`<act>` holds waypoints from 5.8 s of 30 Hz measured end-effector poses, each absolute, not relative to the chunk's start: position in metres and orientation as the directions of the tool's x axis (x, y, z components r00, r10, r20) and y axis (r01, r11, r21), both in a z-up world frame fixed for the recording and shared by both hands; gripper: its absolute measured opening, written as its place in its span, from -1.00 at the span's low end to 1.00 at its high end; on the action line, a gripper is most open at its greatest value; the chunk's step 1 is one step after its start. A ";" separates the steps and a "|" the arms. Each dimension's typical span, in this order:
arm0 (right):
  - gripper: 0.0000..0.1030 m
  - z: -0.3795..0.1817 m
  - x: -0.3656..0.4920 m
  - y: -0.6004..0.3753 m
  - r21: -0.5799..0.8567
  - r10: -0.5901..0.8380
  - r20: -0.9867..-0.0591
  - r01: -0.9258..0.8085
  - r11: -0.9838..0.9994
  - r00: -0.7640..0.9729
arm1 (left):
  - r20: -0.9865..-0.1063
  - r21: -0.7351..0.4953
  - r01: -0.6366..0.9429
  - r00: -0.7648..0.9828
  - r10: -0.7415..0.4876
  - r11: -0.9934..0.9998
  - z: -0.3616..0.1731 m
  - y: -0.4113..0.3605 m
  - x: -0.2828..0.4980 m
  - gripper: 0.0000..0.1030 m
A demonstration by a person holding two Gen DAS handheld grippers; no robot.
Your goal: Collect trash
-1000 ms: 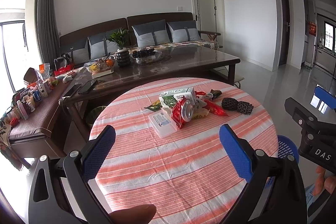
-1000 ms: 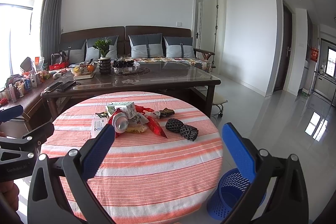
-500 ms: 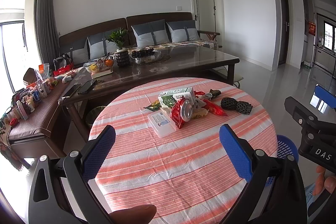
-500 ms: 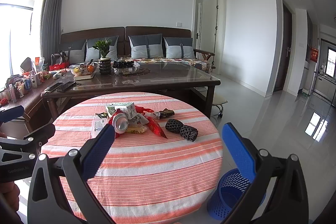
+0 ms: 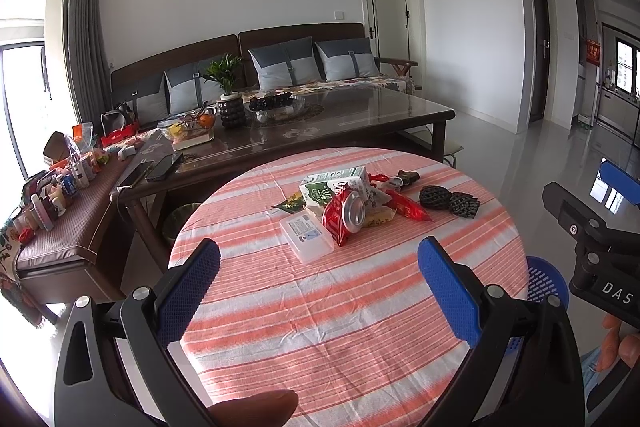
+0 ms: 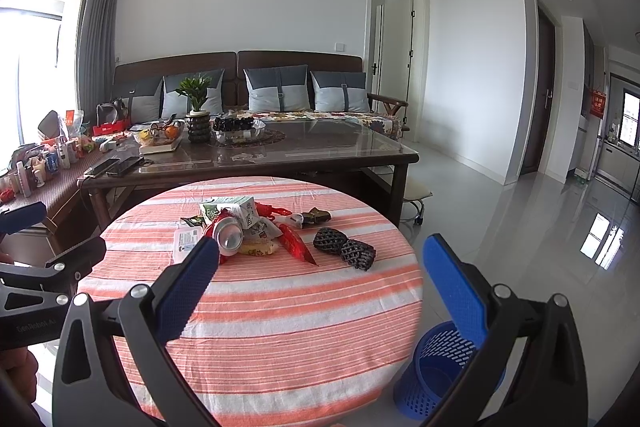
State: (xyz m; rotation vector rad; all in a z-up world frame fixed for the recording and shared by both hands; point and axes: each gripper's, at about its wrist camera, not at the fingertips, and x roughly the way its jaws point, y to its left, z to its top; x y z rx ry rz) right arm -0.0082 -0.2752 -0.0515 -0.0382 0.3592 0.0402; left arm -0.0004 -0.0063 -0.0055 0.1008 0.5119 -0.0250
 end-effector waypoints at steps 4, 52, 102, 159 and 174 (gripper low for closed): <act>0.91 -0.052 -0.008 -0.274 -0.032 0.028 -0.349 -0.042 0.999 0.937 | -0.491 0.090 0.051 0.871 0.000 0.995 -0.014 -0.013 -0.004 0.90; 0.91 -0.055 -0.009 -0.279 -0.026 0.026 -0.350 -0.038 0.999 0.936 | -0.496 0.094 0.052 0.869 0.002 0.994 -0.017 -0.017 -0.002 0.90; 0.91 -0.071 -0.001 -0.278 -0.017 0.014 -0.375 -0.022 1.000 0.927 | -0.612 0.076 0.068 0.791 -0.007 0.995 -0.052 -0.009 0.027 0.90; 0.91 -0.233 0.129 -0.232 -0.023 0.121 -0.746 -0.208 0.978 0.654 | -0.777 -0.011 0.043 0.629 -0.035 0.999 -0.178 0.017 0.229 0.31; 0.91 -0.234 0.131 -0.238 0.025 0.145 -0.750 -0.192 0.981 0.645 | -0.800 -0.080 0.172 0.577 -0.166 0.982 -0.175 0.028 0.136 0.34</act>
